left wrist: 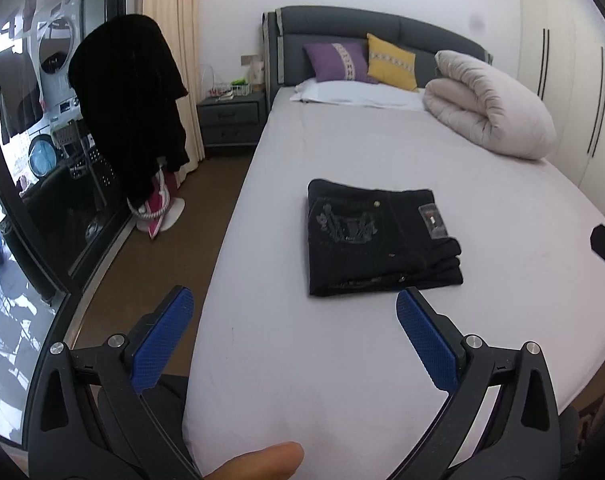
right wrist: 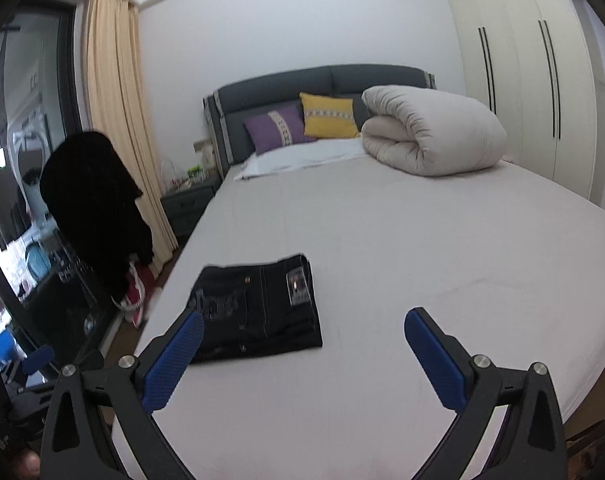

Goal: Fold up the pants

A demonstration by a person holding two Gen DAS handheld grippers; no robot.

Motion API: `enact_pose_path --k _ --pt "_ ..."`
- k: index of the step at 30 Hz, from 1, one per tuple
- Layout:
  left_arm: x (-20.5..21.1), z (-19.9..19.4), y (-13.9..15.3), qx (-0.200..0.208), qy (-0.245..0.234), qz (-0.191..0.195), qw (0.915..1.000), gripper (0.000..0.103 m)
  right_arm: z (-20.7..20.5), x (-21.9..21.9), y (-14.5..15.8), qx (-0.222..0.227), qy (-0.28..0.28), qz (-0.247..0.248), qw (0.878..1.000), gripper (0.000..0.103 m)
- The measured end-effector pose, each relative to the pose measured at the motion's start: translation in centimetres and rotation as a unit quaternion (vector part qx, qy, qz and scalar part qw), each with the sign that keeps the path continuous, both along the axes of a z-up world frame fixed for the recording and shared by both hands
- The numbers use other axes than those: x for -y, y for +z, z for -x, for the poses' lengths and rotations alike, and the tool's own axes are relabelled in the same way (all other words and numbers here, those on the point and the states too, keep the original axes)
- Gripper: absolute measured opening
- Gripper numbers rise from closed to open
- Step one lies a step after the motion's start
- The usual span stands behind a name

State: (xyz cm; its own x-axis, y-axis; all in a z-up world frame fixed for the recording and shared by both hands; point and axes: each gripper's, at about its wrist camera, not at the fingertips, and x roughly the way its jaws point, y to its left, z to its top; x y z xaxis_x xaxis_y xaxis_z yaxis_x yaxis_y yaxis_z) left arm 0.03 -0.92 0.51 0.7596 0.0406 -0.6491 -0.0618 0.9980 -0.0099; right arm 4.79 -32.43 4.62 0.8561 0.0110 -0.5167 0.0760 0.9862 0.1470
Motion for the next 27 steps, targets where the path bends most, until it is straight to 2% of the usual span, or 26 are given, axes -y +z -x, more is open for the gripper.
enact_pose_path --k 8,27 --pt "-0.8 -2.4 -2.5 -0.027 0.005 -0.001 0.9996 0.103 -0.2 -1.4 -2.0 -0.026 0.014 0.016 0.999 0.103" --pt "-0.9 -4.3 -5.8 -0.059 0.012 0.004 0.9982 0.103 -0.9 -2.0 -3.4 -0.065 0.029 0.023 0.997 0.103"
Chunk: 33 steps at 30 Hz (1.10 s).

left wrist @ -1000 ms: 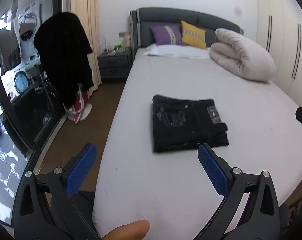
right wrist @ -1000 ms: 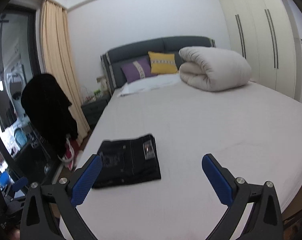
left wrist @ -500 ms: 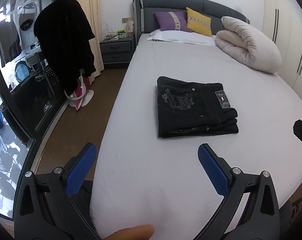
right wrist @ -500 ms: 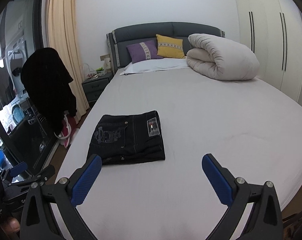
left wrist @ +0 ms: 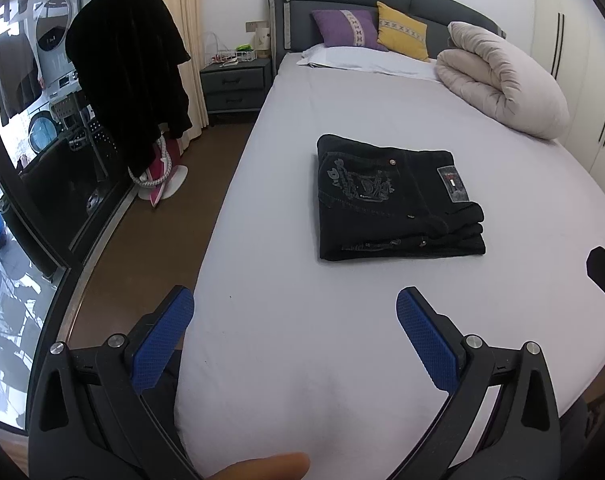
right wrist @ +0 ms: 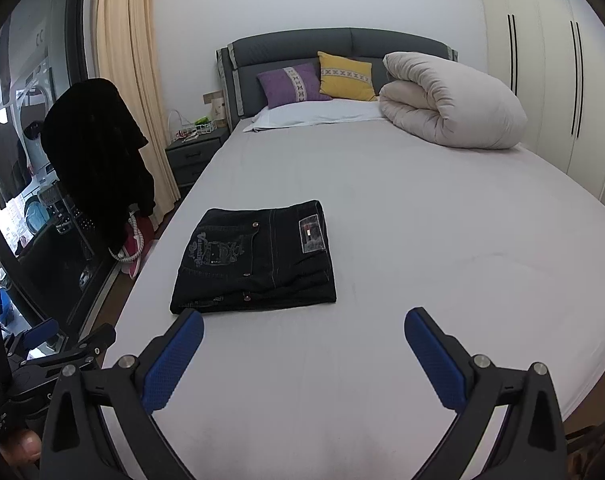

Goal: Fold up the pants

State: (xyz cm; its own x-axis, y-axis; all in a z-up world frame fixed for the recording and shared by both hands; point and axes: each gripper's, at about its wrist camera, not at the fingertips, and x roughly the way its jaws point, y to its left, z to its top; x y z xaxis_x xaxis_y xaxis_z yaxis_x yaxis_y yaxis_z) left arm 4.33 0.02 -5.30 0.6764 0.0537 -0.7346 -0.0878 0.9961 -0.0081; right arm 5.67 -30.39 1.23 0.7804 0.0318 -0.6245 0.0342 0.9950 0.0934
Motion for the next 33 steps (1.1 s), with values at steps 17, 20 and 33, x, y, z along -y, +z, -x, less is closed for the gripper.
enact_pose_path --k 17,20,33 --pt "0.4 0.0 -1.4 -0.010 0.004 0.003 0.9999 0.103 -0.7 0.0 -0.7 -0.016 0.004 -0.001 1.000 0.103" --pt "0.4 -0.1 -1.5 -0.011 0.004 0.003 0.9999 0.103 -0.7 -0.1 -0.9 -0.017 0.004 -0.001 1.000 0.103" --pt "0.7 0.1 -2.1 -0.017 0.006 0.004 0.9998 0.103 -0.7 -0.2 -1.2 -0.020 0.004 -0.002 1.000 0.103"
